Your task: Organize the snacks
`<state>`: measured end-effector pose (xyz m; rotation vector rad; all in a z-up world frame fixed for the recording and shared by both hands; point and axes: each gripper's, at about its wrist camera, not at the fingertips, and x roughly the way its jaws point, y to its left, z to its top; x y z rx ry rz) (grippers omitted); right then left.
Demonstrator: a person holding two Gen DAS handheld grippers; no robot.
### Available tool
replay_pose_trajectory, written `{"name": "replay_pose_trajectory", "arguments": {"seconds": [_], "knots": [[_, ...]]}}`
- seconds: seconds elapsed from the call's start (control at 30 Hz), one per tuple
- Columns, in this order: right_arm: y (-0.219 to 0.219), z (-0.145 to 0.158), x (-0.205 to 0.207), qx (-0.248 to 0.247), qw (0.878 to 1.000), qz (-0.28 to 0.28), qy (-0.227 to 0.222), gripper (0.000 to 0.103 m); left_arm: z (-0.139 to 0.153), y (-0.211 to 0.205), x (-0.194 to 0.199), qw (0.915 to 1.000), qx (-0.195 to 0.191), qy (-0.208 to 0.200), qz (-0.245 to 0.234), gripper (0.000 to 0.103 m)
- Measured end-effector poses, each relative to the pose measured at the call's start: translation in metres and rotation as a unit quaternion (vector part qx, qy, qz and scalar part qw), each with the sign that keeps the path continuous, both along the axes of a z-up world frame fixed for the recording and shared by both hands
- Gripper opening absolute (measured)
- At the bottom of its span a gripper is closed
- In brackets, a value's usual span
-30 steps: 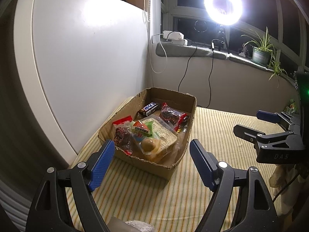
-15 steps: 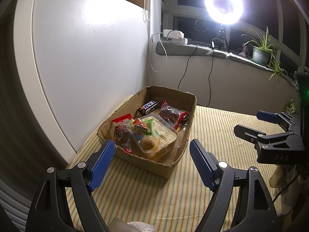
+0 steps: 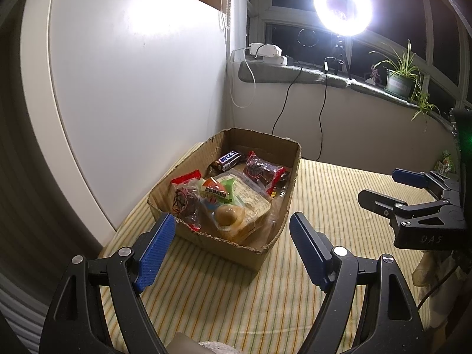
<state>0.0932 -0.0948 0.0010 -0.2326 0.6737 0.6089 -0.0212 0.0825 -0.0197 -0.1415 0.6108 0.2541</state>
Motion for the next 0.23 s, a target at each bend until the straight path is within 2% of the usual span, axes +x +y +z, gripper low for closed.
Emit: {"name": "replay_pose_trajectory", "arguments": {"seconds": [0.23], "knots": [[-0.0013, -0.0017, 0.0001, 0.000, 1.000, -0.001, 0.001, 0.103, -0.0027, -0.0002, -0.0006, 1.0000, 0.006, -0.003, -0.003, 0.080]]}}
